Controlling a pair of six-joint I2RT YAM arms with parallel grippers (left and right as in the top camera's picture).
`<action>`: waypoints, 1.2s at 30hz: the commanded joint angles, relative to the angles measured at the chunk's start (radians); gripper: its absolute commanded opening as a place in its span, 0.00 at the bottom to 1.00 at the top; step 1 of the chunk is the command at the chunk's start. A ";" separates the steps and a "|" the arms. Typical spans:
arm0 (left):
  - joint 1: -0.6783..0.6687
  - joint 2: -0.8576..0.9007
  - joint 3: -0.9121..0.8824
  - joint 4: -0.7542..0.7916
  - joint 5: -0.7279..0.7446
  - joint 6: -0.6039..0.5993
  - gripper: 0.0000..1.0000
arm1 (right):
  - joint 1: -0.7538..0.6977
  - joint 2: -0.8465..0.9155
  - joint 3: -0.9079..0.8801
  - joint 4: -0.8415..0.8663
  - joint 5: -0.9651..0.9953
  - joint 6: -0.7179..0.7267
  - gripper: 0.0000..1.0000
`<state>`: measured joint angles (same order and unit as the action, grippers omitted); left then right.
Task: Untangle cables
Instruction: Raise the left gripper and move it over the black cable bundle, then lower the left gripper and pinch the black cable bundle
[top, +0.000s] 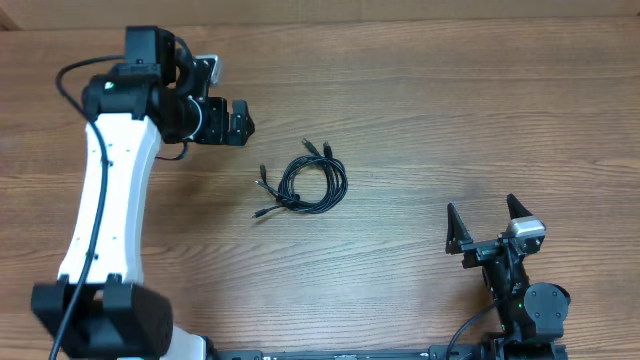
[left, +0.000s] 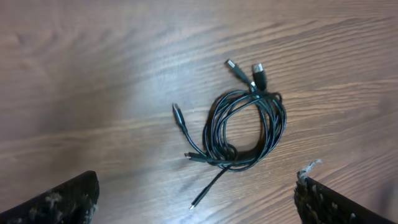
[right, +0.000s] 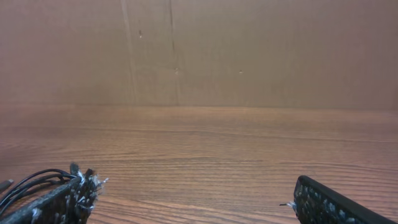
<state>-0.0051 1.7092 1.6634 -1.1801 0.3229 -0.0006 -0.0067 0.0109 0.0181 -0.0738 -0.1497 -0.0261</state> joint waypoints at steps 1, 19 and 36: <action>-0.004 0.061 0.020 -0.025 0.043 -0.084 0.97 | -0.005 -0.007 -0.010 0.004 -0.001 -0.001 1.00; -0.083 0.410 0.019 -0.219 0.097 -0.128 0.14 | -0.005 -0.007 -0.010 0.004 -0.001 -0.001 1.00; -0.180 0.427 -0.018 -0.150 -0.087 -0.332 0.49 | -0.005 -0.007 -0.010 0.004 -0.001 -0.001 1.00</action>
<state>-0.1452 2.1284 1.6642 -1.3533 0.3367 -0.2375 -0.0067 0.0109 0.0181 -0.0742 -0.1497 -0.0261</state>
